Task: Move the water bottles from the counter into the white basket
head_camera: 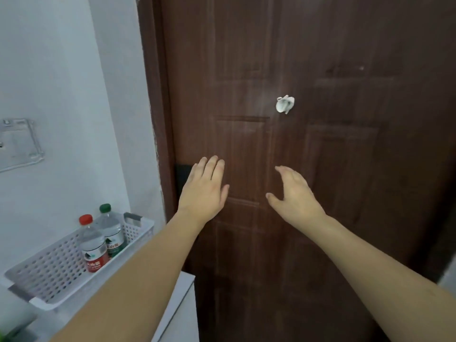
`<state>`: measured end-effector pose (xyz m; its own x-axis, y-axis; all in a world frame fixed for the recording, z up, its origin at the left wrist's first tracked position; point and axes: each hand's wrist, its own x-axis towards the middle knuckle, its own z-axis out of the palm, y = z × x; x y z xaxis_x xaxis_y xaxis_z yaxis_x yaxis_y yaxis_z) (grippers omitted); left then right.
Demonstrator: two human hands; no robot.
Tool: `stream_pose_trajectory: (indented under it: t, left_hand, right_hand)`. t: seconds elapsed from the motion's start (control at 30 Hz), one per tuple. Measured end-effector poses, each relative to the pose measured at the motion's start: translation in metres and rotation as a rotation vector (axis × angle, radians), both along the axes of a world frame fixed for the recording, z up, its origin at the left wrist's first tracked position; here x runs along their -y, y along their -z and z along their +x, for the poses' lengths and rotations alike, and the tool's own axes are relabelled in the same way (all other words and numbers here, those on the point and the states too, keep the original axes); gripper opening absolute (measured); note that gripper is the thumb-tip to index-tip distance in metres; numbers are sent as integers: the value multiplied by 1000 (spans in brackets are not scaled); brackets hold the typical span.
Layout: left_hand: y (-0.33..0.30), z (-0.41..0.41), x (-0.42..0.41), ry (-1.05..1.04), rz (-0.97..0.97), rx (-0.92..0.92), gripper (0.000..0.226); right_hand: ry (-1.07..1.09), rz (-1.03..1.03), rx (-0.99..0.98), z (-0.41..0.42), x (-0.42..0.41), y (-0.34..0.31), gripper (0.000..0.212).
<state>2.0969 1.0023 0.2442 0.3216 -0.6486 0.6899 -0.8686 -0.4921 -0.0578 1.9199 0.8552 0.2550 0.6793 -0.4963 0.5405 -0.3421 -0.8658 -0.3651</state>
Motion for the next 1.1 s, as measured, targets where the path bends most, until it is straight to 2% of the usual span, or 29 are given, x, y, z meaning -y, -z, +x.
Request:
stream_pose_trajectory:
  t: [0.5, 0.83, 0.97, 1.1]
  left_hand:
    - [10, -233, 142, 92, 19, -20, 63]
    - [36, -329, 209, 237, 70, -73, 63]
    - [41, -366, 226, 268, 43, -128, 63]
    - [36, -415, 232, 333, 92, -31, 63]
  right_hand:
    - [155, 25, -30, -264, 122, 18, 66]
    - [235, 82, -54, -352, 151, 33, 64]
    - [222, 50, -139, -386, 156, 37, 61]
    - [143, -56, -128, -415, 150, 36, 57]
